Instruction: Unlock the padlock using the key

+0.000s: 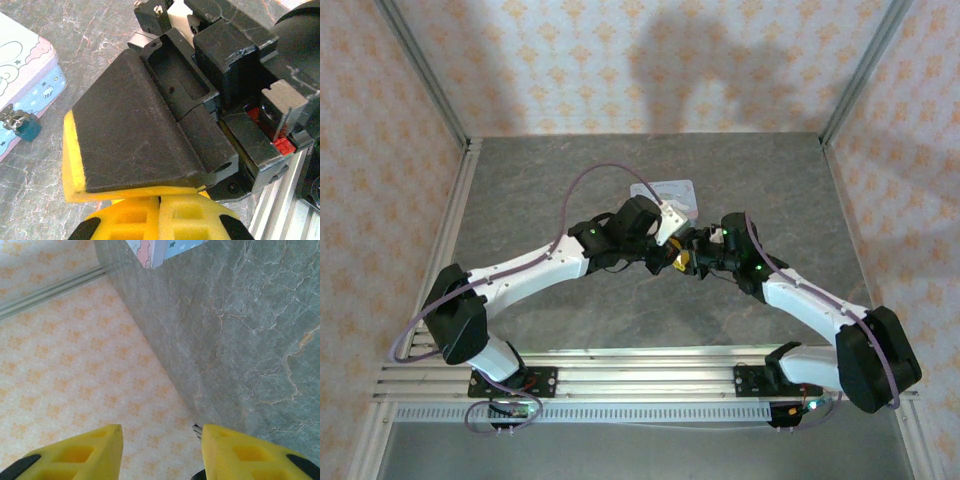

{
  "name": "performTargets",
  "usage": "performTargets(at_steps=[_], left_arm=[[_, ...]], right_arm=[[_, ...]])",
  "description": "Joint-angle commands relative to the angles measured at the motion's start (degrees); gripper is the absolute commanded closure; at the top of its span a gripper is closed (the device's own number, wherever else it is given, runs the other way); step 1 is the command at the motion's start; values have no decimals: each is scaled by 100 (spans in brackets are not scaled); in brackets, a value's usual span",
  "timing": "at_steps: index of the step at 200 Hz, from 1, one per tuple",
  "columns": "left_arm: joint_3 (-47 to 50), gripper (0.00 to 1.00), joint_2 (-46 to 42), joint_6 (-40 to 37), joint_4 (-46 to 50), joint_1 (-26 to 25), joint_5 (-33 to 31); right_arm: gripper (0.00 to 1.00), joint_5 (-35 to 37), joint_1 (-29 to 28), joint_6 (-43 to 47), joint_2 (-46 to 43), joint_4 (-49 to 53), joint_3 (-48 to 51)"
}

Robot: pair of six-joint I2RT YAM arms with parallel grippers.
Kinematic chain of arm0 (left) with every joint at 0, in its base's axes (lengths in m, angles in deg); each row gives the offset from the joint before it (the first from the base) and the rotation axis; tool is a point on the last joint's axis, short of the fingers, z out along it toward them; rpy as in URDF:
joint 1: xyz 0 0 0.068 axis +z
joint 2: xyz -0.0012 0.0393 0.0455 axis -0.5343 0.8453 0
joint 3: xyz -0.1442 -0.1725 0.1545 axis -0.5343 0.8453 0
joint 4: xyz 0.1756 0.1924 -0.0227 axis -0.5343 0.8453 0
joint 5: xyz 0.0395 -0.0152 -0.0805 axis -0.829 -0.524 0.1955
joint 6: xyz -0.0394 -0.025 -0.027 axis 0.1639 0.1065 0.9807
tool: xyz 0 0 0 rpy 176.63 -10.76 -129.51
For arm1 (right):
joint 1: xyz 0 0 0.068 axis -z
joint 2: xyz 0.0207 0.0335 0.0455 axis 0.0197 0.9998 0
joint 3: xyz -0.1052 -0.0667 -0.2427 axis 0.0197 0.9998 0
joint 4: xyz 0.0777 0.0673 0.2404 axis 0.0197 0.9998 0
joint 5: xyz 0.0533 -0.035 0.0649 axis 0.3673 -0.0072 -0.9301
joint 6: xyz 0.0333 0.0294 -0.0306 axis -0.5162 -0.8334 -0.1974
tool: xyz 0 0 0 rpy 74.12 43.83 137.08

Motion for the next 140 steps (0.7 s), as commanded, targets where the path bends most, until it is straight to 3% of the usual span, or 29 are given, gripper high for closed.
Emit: performTargets(at_steps=[1,42,109,140], left_arm=[[145,100,-185,91,-131,-24,-75],[324,100,-353,78,-75,-25,-14],[597,100,-512,108,-130,-26,30],[645,100,-558,117,-148,-26,22]], right_arm=[[59,-105,-33,-170,-93,-186,63],[72,-19,-33,-74,-98,-146,141],[84,-18,-33,-25,-298,-142,70],[98,23,-33,163,-377,14,49]])
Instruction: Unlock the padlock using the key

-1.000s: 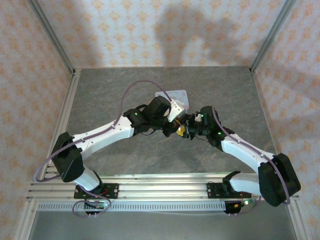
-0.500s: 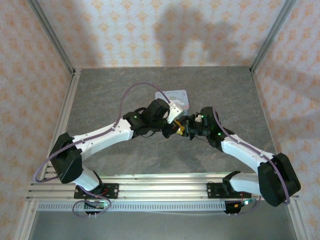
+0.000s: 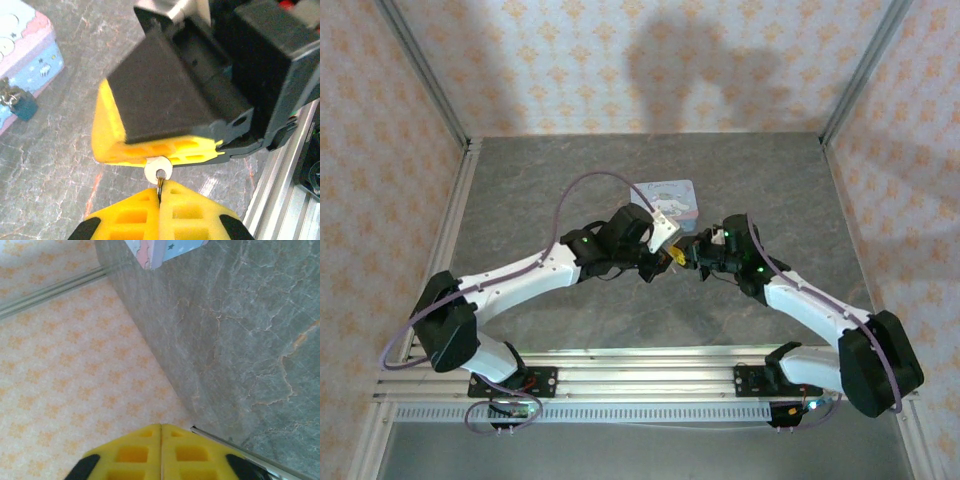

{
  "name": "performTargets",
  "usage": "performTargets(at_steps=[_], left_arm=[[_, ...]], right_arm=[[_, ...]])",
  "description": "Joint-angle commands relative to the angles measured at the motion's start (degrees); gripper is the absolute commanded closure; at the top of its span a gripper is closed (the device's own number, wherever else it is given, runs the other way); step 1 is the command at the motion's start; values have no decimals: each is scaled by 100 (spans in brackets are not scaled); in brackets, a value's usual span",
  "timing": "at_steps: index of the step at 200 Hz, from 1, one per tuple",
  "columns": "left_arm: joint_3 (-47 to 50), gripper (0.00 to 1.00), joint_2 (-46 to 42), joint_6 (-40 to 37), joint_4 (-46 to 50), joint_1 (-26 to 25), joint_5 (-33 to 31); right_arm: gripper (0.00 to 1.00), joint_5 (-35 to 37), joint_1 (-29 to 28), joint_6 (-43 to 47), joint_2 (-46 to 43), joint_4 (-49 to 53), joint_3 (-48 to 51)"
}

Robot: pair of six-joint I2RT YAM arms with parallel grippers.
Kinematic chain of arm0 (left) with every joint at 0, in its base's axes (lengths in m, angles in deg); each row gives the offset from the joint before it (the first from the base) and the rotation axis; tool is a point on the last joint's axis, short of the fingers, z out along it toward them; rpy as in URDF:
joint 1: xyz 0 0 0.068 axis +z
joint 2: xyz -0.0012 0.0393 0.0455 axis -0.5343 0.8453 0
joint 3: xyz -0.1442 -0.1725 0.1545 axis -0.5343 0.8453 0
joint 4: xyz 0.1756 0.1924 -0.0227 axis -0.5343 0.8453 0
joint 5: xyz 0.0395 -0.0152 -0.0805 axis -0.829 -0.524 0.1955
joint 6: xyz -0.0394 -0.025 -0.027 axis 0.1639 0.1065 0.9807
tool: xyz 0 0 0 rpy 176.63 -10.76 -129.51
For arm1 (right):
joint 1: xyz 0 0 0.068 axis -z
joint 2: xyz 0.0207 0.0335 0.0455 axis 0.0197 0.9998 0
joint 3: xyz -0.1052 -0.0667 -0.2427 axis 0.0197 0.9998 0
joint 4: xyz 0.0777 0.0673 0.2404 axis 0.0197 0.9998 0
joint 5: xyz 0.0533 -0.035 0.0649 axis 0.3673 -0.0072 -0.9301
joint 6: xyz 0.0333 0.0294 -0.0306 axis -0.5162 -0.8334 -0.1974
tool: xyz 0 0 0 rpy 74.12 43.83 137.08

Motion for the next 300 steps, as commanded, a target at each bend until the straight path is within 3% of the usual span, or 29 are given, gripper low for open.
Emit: performTargets(at_steps=[1,53,67,89,130,150,175,211,247,300], left_arm=[[114,100,-145,40,-34,-7,19],[176,100,-297,240,-70,-6,-39],[260,85,-430,378,-116,-6,-132],[567,71,-770,768,-314,-9,-294],[1002,61,-1371,1594,-306,-3,-702],[1053,59,-1608,1978,-98,2,-942],[1207,47,-2007,2302,-44,0,-1185],[1867,27,-2815,2920,-920,1,-1306],[2413,25,-3190,3108,-2046,7,-898],[2858,26,-2942,3260,-3510,158,-198]], right_arm=[[99,-33,-33,81,-237,-41,-33],[100,157,-33,851,-508,199,-87],[100,310,-33,1389,-682,401,-158],[100,595,-33,2697,-930,1270,-543],[100,993,-110,5194,-1000,2667,-1478],[100,978,-184,5935,-965,2581,-1634],[100,923,-350,6597,-1001,2097,-1599],[100,544,-385,6694,-853,1796,-1804],[100,-234,-385,6208,-711,923,-1678],[100,-931,-58,4859,-404,-602,-1198]])
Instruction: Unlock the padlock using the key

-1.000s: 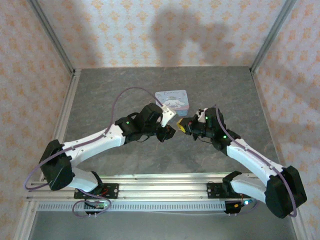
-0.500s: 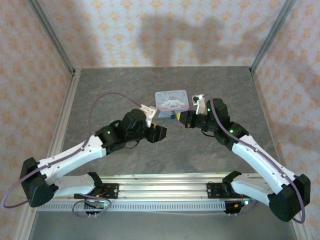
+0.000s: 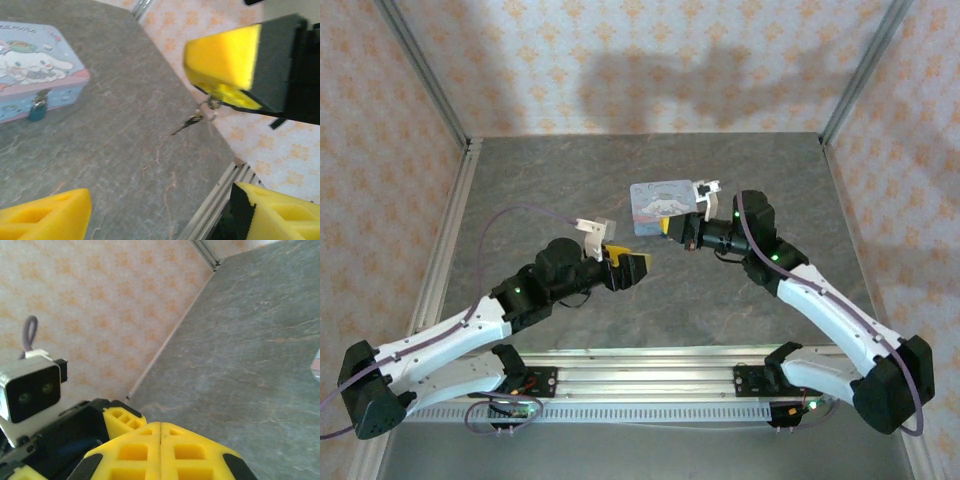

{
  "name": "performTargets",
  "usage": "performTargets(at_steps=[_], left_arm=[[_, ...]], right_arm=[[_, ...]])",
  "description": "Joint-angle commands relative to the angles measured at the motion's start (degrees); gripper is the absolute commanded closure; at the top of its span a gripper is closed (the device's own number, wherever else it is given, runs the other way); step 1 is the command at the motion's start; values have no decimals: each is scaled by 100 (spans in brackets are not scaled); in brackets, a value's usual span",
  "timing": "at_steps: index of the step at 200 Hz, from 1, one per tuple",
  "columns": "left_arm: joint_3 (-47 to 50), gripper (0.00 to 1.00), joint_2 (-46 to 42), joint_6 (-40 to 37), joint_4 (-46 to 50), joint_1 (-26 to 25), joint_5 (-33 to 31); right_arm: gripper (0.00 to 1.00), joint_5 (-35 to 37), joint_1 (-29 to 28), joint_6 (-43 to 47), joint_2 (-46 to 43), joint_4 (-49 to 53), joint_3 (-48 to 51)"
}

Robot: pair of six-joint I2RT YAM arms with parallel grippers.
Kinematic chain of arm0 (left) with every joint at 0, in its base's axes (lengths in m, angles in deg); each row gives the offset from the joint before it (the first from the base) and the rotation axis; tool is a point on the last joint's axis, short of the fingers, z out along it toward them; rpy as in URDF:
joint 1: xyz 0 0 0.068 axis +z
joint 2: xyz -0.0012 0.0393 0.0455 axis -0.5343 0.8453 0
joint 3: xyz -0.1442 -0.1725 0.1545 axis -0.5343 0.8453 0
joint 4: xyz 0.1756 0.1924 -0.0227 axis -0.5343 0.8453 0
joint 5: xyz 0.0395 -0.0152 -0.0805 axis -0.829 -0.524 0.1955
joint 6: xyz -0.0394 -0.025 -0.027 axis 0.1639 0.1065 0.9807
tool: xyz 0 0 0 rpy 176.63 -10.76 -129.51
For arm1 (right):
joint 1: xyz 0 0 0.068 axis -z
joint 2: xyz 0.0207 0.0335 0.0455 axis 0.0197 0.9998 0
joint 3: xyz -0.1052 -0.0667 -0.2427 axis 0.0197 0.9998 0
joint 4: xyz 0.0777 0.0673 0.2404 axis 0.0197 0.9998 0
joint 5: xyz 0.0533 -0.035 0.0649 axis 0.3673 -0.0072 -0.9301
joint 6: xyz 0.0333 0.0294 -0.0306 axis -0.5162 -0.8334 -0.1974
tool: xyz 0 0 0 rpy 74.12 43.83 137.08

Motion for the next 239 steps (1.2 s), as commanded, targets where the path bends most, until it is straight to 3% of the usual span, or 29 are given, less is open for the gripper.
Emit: performTargets(at_steps=[1,42,79,151,187,239], left_arm=[[254,27,154,225,-1242,154,450],[318,30,697,650,-2562,335,1031],[-99,40,1281,863,-2855,343,1471],[-152,58,1990,1402,-4094,343,1611],[-154,69,2049,1462,-4211,343,1603],[-200,94,2058,1449,-4013,343,1542]], right_arm=[[100,-545,180,-843,130,-1174,262],[100,-600,274,-1038,-32,-1417,470],[100,-564,275,-950,-293,-1401,557],[100,-460,275,-1435,-352,-1715,782],[100,-424,275,-1603,-332,-1914,916],[100,-336,275,-1799,-357,-2063,971]])
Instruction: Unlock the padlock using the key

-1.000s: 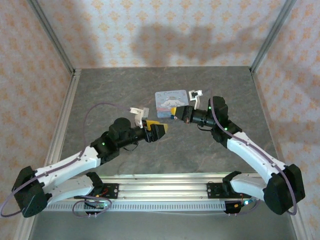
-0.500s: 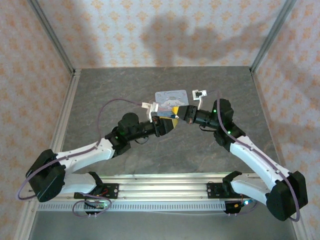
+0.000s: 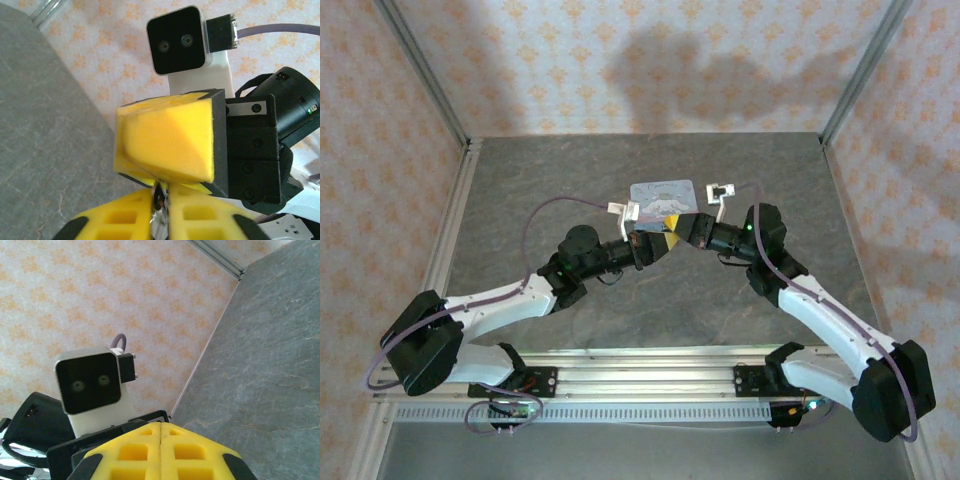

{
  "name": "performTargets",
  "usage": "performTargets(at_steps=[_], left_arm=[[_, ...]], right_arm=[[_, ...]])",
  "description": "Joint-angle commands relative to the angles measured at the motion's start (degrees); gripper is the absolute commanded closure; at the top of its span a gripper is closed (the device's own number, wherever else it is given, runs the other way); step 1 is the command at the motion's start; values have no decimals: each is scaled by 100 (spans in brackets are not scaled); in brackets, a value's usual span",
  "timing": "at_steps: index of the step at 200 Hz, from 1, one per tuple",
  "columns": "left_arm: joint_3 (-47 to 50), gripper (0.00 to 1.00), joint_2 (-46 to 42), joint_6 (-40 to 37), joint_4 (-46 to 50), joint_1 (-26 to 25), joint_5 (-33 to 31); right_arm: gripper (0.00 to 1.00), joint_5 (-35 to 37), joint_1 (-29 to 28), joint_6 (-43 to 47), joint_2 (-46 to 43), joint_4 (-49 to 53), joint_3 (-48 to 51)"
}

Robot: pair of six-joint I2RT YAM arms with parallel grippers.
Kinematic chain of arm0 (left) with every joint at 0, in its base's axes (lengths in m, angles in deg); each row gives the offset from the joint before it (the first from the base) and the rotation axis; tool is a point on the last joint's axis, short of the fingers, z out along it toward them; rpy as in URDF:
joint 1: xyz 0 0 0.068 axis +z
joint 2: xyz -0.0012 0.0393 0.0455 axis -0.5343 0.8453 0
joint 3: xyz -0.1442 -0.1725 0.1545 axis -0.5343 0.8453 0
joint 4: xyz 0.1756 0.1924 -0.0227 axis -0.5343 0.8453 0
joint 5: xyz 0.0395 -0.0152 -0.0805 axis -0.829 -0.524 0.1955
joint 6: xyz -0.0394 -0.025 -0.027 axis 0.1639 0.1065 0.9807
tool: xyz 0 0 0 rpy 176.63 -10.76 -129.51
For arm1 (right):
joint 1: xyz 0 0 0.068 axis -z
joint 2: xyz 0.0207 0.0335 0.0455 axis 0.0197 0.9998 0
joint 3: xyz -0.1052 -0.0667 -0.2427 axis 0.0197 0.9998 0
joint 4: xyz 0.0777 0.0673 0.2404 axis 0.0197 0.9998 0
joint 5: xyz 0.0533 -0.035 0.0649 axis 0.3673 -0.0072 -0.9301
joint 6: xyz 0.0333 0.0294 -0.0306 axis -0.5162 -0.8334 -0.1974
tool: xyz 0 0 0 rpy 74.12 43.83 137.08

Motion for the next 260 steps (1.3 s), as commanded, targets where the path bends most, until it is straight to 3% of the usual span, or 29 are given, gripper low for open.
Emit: performTargets(at_steps=[1,55,65,97,127,164,186,219,260], left_arm=[[-182,94,-25,-2,-175,26,-34],[-143,100,-260,-322,297,26,-149],[-103,100,-388,-453,477,26,-229],[-81,100,-911,-1023,1481,59,-439],[-471,100,-1501,-1917,3412,94,-736],[-557,100,-1965,-2186,3999,464,-329],[-610,100,-1910,-2147,3936,613,229],[-738,100,-1742,-2115,3820,694,1044],[-908,100,-1578,-2117,3773,702,1492]], right_arm=[[100,20,6,-122,-88,-352,68],[98,162,6,-91,-238,-2,21],[91,247,6,2,-321,254,-46],[40,484,94,632,-480,1928,-716],[31,-275,583,1204,-191,3319,-1509],[32,-1407,707,1240,-48,3324,-1732],[35,-1248,481,1173,-207,2950,-1533],[61,-942,-2,1162,-388,2438,-1268],[67,-971,-241,1142,-236,2307,-1259]])
